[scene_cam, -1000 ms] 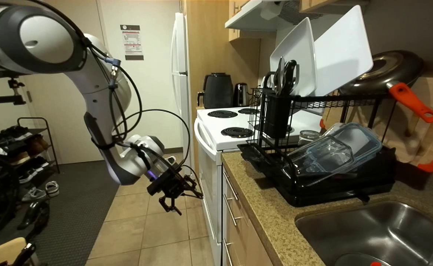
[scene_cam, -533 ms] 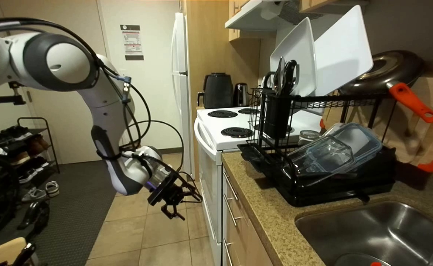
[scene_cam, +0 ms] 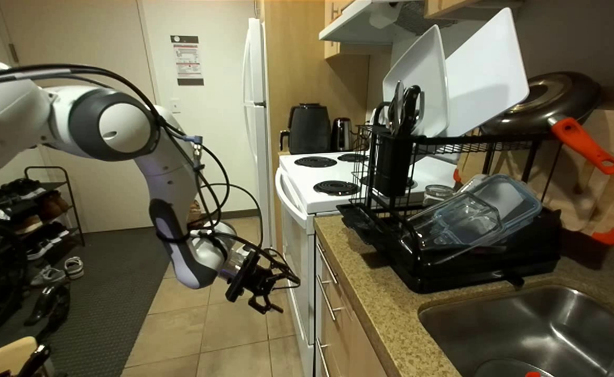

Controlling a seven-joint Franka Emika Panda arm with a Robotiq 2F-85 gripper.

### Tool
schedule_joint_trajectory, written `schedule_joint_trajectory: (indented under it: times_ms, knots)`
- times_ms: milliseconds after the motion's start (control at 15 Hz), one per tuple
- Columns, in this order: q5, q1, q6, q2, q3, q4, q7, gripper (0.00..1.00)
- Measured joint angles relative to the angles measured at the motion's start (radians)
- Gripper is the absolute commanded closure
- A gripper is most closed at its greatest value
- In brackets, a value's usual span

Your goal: Open the second kitchen cabinet drawer to the right

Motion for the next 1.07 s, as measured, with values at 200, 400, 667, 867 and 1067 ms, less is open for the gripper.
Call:
schedule_joint_trajectory:
  times_ms: [200,400,667,867,1067]
  knots:
    - [-0.009,-0.001,-0.047,0.056,0.001,0.06,0.037,0.0]
    - [-0.009,-0.005,-0.087,0.102,0.0,0.12,0.067,0.0]
    - [-0.006,-0.017,-0.12,0.152,0.001,0.197,0.099,0.0]
    - [-0.002,-0.024,-0.128,0.187,0.001,0.251,0.114,0.0]
    - [-0.002,-0.024,-0.133,0.223,0.0,0.293,0.132,0.0]
